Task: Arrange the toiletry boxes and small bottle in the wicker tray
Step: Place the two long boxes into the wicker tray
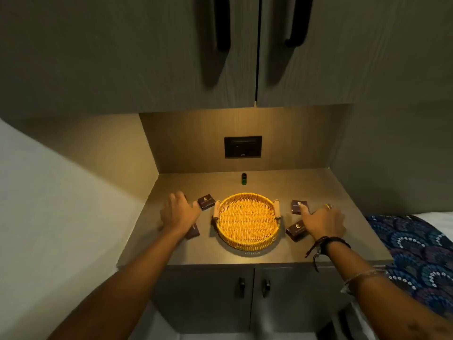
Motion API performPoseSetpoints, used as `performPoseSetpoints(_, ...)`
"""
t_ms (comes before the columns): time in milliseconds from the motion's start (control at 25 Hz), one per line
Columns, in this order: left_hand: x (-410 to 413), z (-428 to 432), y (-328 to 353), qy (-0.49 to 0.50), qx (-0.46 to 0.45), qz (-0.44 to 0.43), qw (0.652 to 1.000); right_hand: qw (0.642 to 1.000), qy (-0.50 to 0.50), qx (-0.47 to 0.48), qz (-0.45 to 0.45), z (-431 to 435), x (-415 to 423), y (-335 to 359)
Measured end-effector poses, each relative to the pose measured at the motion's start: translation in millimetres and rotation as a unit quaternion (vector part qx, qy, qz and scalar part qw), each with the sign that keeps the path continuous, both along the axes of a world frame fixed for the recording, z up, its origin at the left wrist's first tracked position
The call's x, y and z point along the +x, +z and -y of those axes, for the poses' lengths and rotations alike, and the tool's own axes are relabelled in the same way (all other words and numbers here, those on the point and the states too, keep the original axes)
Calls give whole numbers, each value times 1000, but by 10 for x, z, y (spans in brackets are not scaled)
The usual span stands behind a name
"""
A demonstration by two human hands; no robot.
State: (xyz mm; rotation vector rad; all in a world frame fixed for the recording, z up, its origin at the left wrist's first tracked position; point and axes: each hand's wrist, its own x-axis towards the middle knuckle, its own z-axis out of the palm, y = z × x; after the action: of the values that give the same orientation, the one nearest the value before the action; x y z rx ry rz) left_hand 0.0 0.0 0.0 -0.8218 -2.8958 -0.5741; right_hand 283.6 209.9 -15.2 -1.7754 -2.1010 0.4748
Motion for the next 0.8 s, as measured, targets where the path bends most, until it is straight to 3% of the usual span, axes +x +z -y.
performPoseSetpoints(120, -327, -10, -179, 72, -46, 142, 986, 993, -80, -83, 13, -61, -69, -138)
performPoseSetpoints(240, -476, -67, -350, 72, -67, 235, 967, 986, -100, -134, 18, -97, -173, -262)
performPoseSetpoints(600, -592, -264, -432, 98, 5, 301, 949, 981, -107, -147, -64, -411, -328, -310)
performPoseSetpoints(800, -627, -433, -104, 82, 49, 245, 965, 973, -103, -155, -139, -570, -183, -79)
